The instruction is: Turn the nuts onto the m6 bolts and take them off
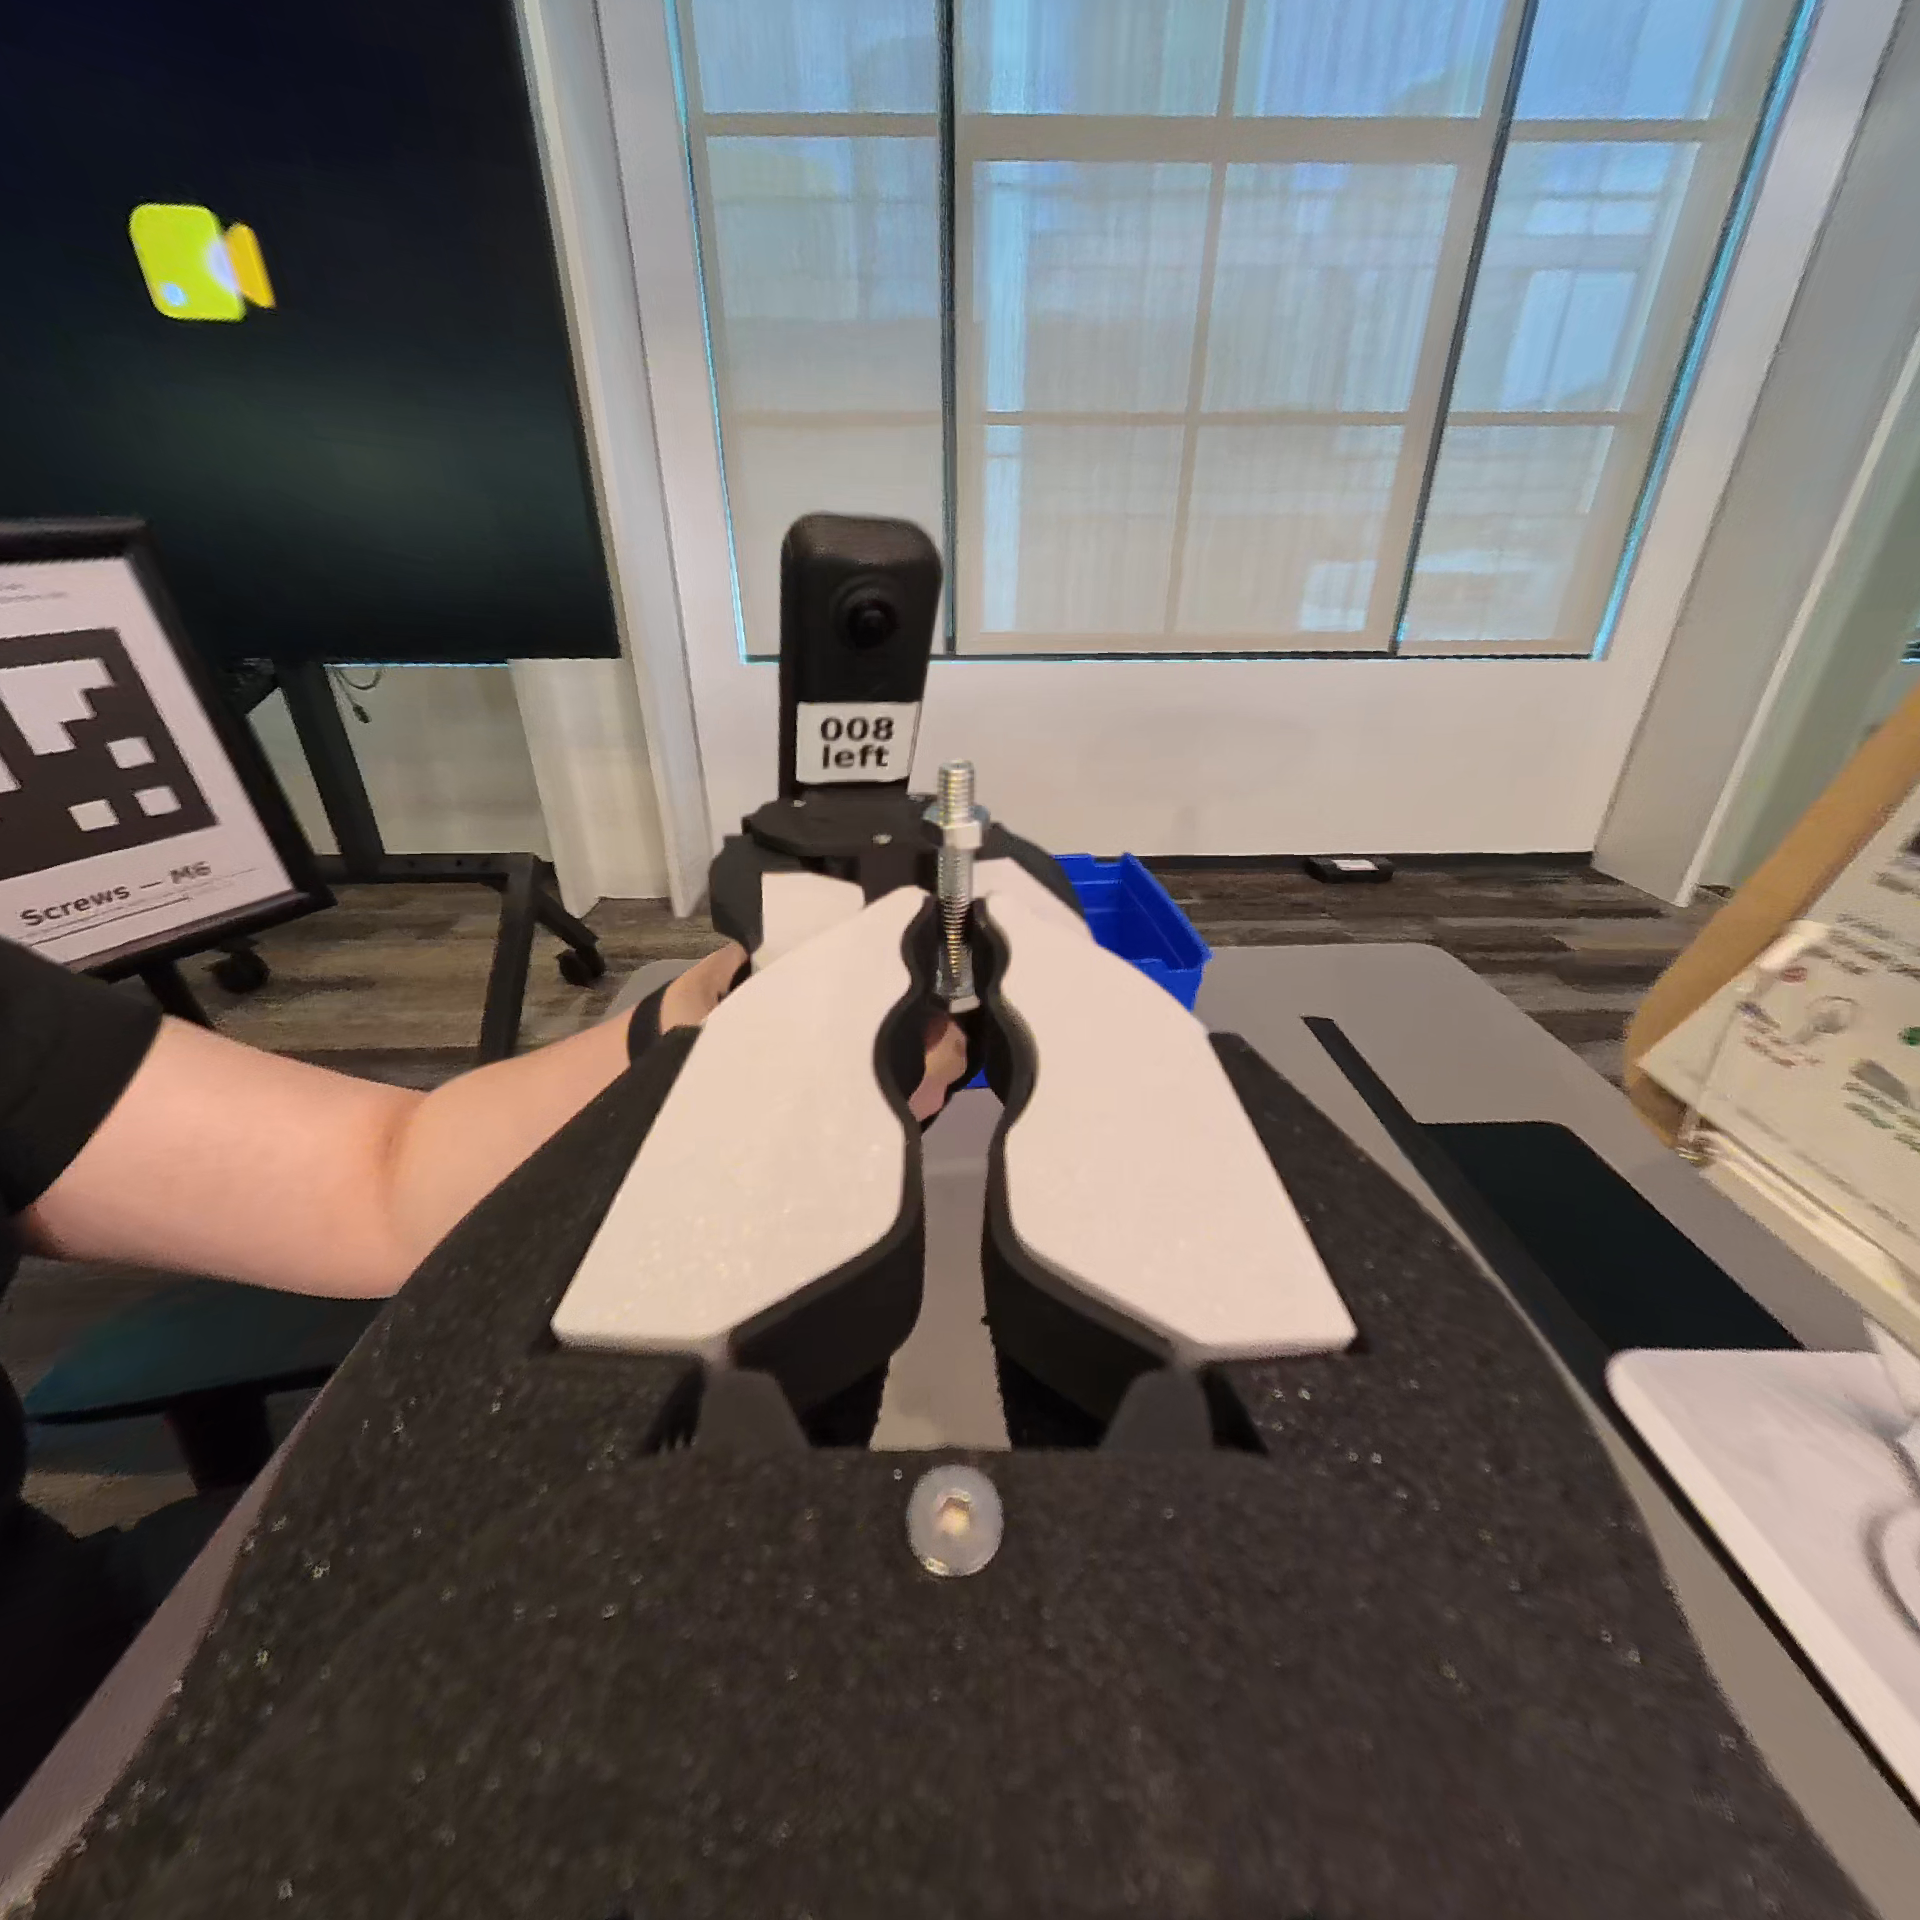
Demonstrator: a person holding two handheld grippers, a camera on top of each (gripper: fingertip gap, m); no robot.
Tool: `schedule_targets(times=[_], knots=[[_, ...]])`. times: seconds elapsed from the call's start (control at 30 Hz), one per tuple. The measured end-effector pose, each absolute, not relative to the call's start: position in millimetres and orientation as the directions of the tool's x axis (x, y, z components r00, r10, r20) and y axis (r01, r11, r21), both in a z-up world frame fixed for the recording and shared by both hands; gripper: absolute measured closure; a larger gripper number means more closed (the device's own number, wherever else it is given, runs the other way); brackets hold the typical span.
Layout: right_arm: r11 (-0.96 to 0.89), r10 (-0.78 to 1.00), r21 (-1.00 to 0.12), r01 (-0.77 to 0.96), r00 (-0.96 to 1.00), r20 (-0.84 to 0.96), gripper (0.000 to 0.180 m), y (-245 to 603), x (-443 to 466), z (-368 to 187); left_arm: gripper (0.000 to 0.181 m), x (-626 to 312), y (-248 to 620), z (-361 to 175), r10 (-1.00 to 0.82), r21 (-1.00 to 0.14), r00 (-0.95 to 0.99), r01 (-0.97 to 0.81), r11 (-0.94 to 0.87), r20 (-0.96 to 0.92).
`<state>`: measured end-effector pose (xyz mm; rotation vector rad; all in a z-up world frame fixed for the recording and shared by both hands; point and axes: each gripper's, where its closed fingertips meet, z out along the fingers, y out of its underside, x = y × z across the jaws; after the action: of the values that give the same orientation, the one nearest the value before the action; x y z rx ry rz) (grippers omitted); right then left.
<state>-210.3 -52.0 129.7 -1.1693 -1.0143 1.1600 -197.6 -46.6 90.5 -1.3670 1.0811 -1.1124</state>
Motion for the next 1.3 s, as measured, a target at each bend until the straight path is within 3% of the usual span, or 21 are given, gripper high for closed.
schedule_targets(times=[0.17,0.27,0.37,0.5,0.67,0.83,1.3], knots=[[0.1,0.894,-0.994,0.041,0.434,0.108,0.175,-71.3,-134.1,178.9,0.145,-199.0,-47.5,91.8,-0.983,-0.995,0.157,-0.033,-0.098,0.092],[0.017,0.779,-0.986,0.167,0.616,0.118,0.175,-79.1,-57.2,185.5,0.149,-197.4,-45.5,90.4,-0.977,-0.991,0.174,-0.037,-0.128,0.12],[-0.28,0.59,-0.923,0.263,0.806,0.051,0.175,-63.6,45.9,145.6,0.149,-190.3,-51.5,88.6,-0.978,-0.987,0.152,-0.052,-0.151,0.141],[-0.725,0.265,-0.669,0.167,0.963,-0.047,0.174,-49.3,187.8,36.7,0.149,-180.6,-56.4,83.4,-0.978,-0.983,0.174,-0.125,-0.137,0.114],[-0.933,0.061,-0.357,0.038,0.997,-0.052,0.174,-52.3,280.4,-83.4,0.15,-173.7,-60.4,81.6,-0.976,-0.976,0.206,-0.19,-0.103,0.063],[-0.978,-0.015,-0.21,-0.019,1.0,-0.025,0.175,-47.1,309.1,-126.0,0.151,-168.1,-63.7,81.3,-0.978,-0.969,0.204,-0.23,-0.089,0.042],[-0.994,-0.055,-0.09,-0.059,0.997,-0.049,0.175,-42.1,317.4,-149.7,0.154,-174.5,-56.4,66.5,-0.973,-0.957,0.225,-0.265,-0.116,0.055]])
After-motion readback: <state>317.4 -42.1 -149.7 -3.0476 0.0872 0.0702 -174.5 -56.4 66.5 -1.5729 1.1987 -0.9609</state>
